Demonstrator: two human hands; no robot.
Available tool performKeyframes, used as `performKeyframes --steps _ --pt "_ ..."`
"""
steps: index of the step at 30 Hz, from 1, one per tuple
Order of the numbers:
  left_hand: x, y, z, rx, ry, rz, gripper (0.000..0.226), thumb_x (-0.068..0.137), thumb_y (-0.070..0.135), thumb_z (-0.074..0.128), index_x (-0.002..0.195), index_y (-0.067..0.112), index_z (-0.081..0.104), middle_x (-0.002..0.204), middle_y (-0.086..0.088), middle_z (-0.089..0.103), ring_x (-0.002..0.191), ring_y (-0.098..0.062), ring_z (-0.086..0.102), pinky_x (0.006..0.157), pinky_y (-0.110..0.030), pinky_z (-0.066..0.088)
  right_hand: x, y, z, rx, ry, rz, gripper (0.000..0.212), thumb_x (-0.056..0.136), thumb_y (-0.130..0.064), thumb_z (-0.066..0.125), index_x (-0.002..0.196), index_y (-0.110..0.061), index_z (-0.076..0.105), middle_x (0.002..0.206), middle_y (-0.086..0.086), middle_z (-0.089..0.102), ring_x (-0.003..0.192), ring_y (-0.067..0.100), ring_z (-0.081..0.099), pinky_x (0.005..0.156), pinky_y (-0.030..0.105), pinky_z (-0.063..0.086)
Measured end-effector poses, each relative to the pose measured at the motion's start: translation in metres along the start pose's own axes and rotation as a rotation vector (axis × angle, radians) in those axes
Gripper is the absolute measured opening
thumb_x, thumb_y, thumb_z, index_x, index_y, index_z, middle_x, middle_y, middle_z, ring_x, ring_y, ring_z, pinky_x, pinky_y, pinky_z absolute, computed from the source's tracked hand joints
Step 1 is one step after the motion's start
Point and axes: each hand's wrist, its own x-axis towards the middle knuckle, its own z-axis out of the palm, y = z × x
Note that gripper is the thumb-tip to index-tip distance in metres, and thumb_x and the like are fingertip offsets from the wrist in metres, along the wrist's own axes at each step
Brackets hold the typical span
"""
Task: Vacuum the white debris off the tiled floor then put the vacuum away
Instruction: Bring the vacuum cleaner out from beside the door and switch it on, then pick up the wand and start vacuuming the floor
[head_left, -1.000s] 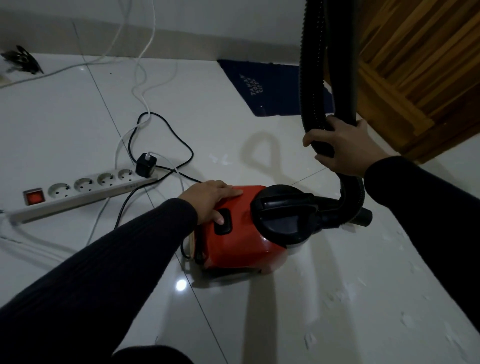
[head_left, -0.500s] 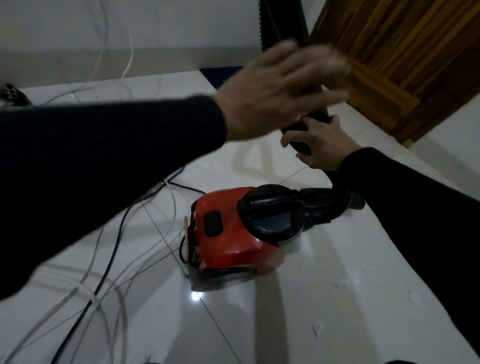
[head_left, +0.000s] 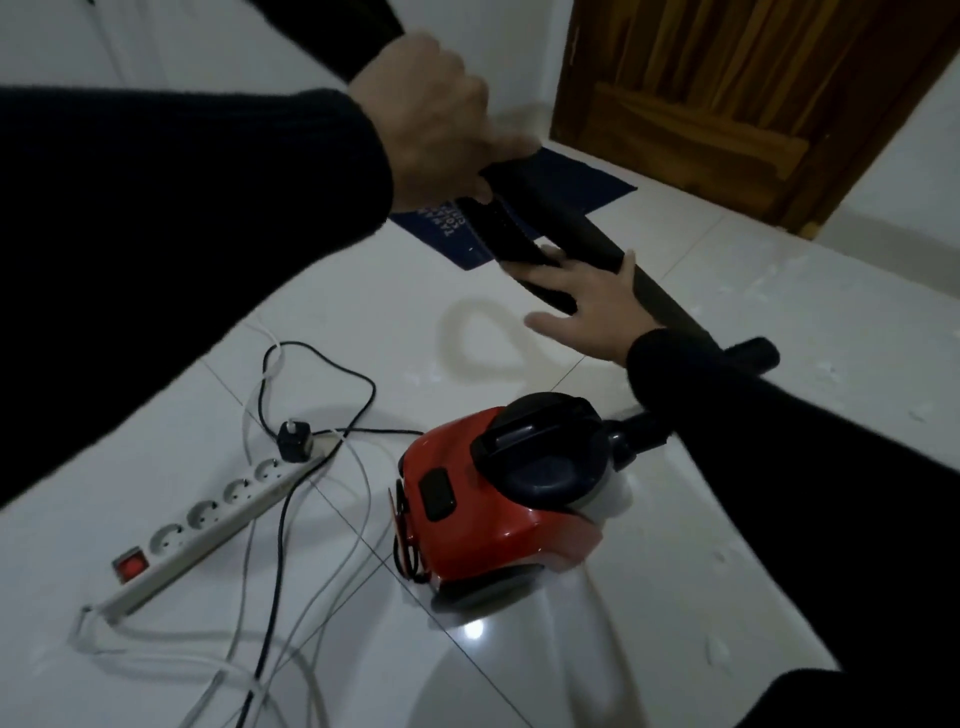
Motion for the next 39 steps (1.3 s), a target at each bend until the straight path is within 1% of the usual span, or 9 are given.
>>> performKeyframes --steps 3,5,7,12,17,22,31,36,39 --pt "0.003 0.008 -0.008 -0.078 -0.001 0.004 0.053 0.091 0.051 0.040 0.139 0.028 0.033 0.080 -0.012 0.062 0.060 -0.026 0.054 0.046 -0.029 0.032 -0.005 -0.020 0.011 0.724 0.420 0.241 0.029 0.086 -0.031 0.060 0.113 -0.030 0.069 0.110 -0.019 0.065 0.116 0.005 0.053 0.118 0.048 0.017" --pt "0.006 0.014 -0.012 -0.186 -0.025 -0.007 0.055 0.091 0.054 0.038 0.140 0.032 0.031 0.086 -0.011 0.065 0.067 -0.027 0.060 0.049 -0.031 0.037 -0.005 -0.038 0.012 1.125 0.686 0.455 0.015 0.089 -0.024 0.059 0.084 -0.018 0.072 0.087 -0.011 0.067 0.093 0.005 0.060 0.091 0.026 0.042" --pt "0.009 0.021 -0.019 -0.286 -0.075 -0.018 0.057 0.091 0.057 0.036 0.143 0.036 0.028 0.097 -0.013 0.067 0.075 -0.028 0.061 0.055 -0.032 0.040 -0.003 -0.048 0.009 1.399 0.861 0.616 0.023 0.093 -0.020 0.057 0.071 -0.016 0.057 0.081 -0.003 0.061 0.084 0.006 0.058 0.078 0.021 0.042" --pt "0.010 0.046 -0.036 -0.489 -0.250 -0.003 0.057 0.093 0.054 0.035 0.146 0.036 0.024 0.101 -0.010 0.063 0.075 -0.022 0.050 0.062 -0.031 0.038 -0.001 -0.037 -0.002 1.926 1.154 0.729 0.032 0.093 -0.020 0.062 0.113 -0.023 0.038 0.120 0.011 0.050 0.105 0.028 0.062 0.090 0.042 0.055" --pt "0.021 0.073 -0.034 -0.730 -0.513 0.105 0.056 0.095 0.052 0.033 0.147 0.042 0.015 0.078 0.001 0.056 0.069 -0.014 0.060 0.072 -0.034 0.054 -0.007 -0.017 -0.001 1.840 1.043 0.904 0.063 0.097 -0.024 0.053 0.142 -0.053 0.021 0.138 0.000 0.042 0.110 0.024 0.057 0.094 0.049 0.052" --pt "0.024 0.091 -0.030 -1.101 -0.916 0.066 0.062 0.092 0.054 0.036 0.140 0.057 -0.003 0.078 -0.008 0.066 0.055 -0.015 0.068 0.059 -0.031 0.059 -0.017 0.009 0.006 1.827 0.938 0.998 0.066 0.097 -0.021 0.051 0.145 -0.052 0.019 0.144 -0.001 0.043 0.111 0.020 0.055 0.098 0.048 0.049" --pt "0.024 0.061 -0.042 -1.286 -1.191 0.084 0.067 0.092 0.048 0.042 0.140 0.057 -0.004 0.066 -0.006 0.064 0.050 -0.017 0.065 0.070 -0.037 0.059 -0.015 -0.006 -0.011 1.792 0.708 1.173 0.070 0.098 -0.025 0.050 0.146 -0.054 0.008 0.146 0.001 0.041 0.116 0.023 0.052 0.100 0.046 0.046" --pt "0.026 0.030 -0.074 -1.283 -1.256 0.135 0.066 0.095 0.045 0.038 0.145 0.045 -0.006 0.116 -0.002 0.064 0.075 -0.005 0.054 0.062 -0.012 0.038 -0.018 -0.033 -0.043 1.777 0.538 1.301 0.071 0.097 -0.031 0.051 0.148 -0.049 0.005 0.144 0.003 0.044 0.121 0.026 0.052 0.094 0.042 0.048" --pt "0.024 0.014 -0.094 -1.371 -1.313 0.073 0.068 0.096 0.041 0.039 0.148 0.038 -0.006 0.143 -0.010 0.045 0.121 -0.022 0.051 0.071 -0.014 0.038 -0.019 -0.047 -0.061 1.759 0.455 1.351 0.070 0.098 -0.035 0.050 0.149 -0.049 0.004 0.147 0.003 0.040 0.125 0.026 0.049 0.098 0.043 0.046"
